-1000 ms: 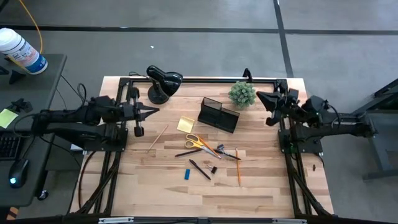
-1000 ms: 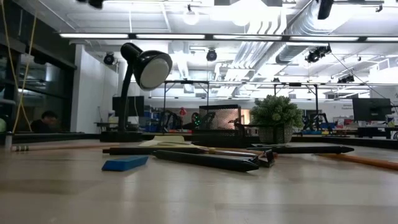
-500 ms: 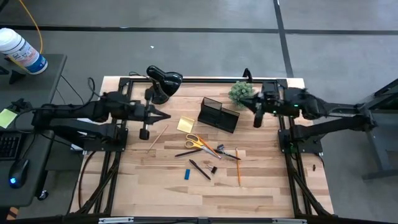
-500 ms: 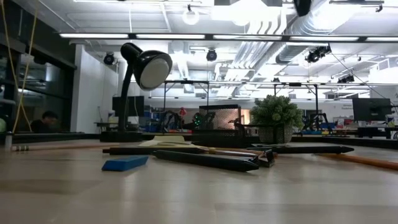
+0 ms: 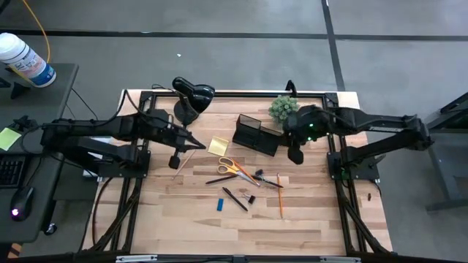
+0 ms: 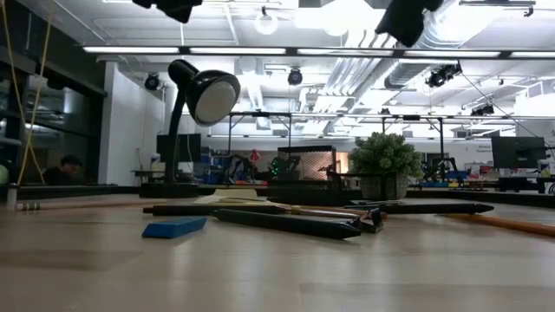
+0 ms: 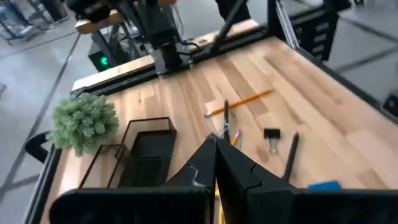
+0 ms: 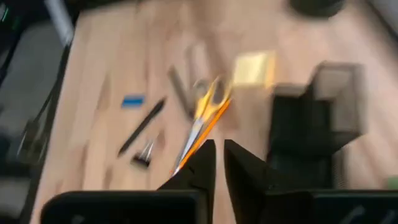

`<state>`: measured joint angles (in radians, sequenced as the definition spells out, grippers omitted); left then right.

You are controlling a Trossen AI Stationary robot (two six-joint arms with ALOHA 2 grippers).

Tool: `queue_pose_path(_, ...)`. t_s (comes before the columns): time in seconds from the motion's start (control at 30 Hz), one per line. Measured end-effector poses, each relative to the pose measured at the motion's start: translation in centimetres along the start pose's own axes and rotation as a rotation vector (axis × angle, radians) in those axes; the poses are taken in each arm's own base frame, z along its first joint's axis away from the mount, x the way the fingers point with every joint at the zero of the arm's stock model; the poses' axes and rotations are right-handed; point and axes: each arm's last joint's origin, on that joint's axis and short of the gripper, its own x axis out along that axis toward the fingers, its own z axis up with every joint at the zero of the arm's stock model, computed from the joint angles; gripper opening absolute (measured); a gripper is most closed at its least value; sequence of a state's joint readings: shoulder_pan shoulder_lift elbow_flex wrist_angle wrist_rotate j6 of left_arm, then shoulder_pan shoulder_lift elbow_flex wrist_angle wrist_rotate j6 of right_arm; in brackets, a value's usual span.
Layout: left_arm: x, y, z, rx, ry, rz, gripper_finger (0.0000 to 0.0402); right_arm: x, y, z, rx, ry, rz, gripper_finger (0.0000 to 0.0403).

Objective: Pick and place office supplies into organizer
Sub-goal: Put the right pen into the desk organizer

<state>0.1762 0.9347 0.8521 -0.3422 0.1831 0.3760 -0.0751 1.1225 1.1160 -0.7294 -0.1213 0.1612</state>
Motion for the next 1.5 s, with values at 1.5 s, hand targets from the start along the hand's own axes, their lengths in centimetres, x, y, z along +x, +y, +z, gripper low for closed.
queue_pose_path(1.5,-0.2,-0.1,-1.6,-0.002,0.222,0.124,0.0001,18.2,6.0,-8.0,0.094,0.674,-0.111,0.0129)
